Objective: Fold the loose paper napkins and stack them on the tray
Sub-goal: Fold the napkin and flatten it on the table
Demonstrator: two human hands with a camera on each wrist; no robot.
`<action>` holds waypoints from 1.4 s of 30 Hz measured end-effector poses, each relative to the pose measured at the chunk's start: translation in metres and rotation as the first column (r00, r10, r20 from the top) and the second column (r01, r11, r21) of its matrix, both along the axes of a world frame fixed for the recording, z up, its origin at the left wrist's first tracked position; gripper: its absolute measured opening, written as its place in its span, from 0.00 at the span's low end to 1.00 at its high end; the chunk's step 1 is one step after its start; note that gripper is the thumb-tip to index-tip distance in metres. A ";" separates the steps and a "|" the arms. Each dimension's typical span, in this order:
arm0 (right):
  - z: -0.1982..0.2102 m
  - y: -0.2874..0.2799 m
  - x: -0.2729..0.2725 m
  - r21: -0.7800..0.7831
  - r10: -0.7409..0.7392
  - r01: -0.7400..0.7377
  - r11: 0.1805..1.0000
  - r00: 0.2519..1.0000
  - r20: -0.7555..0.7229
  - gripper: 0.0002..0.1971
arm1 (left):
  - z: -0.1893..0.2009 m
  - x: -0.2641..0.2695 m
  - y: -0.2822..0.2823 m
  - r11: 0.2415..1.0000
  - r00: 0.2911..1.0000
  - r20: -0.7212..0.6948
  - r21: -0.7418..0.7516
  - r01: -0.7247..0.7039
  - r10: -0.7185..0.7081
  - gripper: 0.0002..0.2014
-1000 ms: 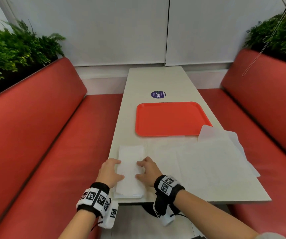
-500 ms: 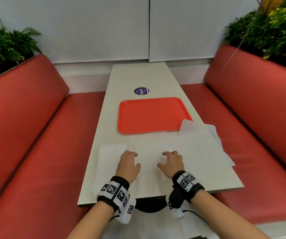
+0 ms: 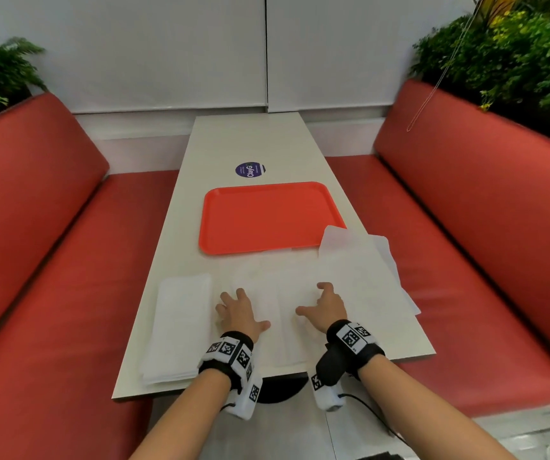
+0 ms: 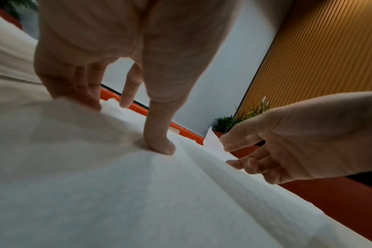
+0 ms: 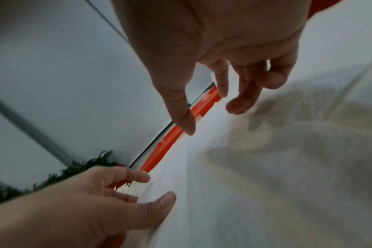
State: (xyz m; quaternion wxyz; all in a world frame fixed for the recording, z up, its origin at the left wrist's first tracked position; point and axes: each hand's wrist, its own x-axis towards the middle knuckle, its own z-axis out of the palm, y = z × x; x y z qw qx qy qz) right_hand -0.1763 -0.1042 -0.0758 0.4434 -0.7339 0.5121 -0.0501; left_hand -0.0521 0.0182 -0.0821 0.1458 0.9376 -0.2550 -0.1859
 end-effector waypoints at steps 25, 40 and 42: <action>0.011 -0.024 -0.005 0.169 -0.138 0.057 0.984 0.840 0.525 0.28 | 0.130 0.013 0.007 0.556 0.907 -0.051 -0.804 0.210 -0.418 0.16; 0.048 -0.010 0.001 0.050 0.010 -0.046 0.998 0.832 0.555 0.06 | 0.077 0.025 0.048 0.694 0.936 -0.350 -0.683 -0.228 -0.037 0.40; 0.055 -0.001 0.001 -0.027 0.081 -0.081 0.996 0.801 0.593 0.06 | 0.083 0.011 0.046 0.637 0.939 -0.330 -0.745 -0.199 -0.092 0.38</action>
